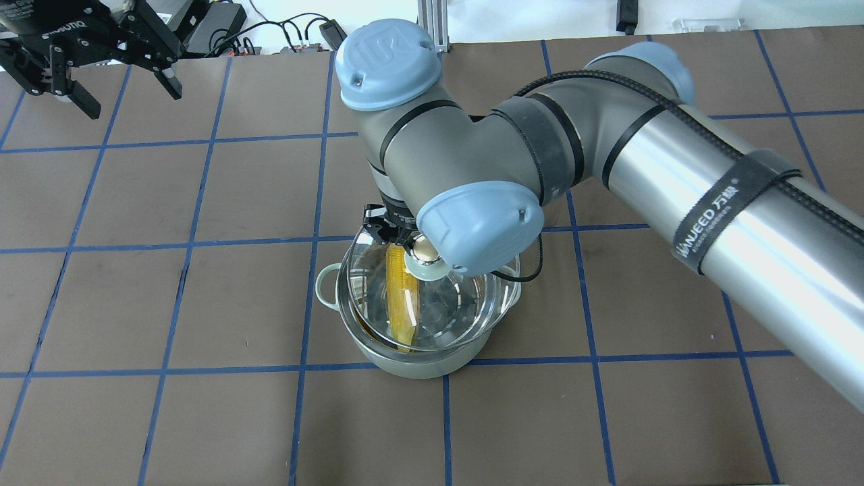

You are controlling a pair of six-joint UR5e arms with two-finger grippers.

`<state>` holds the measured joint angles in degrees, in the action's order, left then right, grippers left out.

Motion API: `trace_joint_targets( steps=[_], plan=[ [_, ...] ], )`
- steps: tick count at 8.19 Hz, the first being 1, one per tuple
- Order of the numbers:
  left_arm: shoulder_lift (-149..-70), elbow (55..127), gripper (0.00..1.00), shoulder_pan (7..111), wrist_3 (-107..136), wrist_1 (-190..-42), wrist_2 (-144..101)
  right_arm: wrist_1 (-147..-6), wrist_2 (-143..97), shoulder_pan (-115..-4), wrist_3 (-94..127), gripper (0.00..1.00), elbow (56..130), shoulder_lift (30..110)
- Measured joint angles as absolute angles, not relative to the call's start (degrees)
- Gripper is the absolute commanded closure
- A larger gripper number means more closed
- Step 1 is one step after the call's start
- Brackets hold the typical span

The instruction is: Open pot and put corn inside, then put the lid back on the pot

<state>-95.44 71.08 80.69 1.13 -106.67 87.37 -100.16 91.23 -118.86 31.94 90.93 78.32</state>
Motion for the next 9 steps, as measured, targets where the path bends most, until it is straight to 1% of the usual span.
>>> trace_joint_targets(
  steps=[4, 9],
  plan=[
    [-96.1, 71.3, 0.00, 82.1, 1.2, -103.9, 87.9, -101.8, 90.5, -120.3, 36.0, 1.00, 91.8, 75.7],
    [-96.4, 73.0, 0.00, 83.2, 1.5, -101.6, 87.7, -103.3, 87.5, -120.4, 37.4, 1.00, 92.8, 75.1]
  ],
)
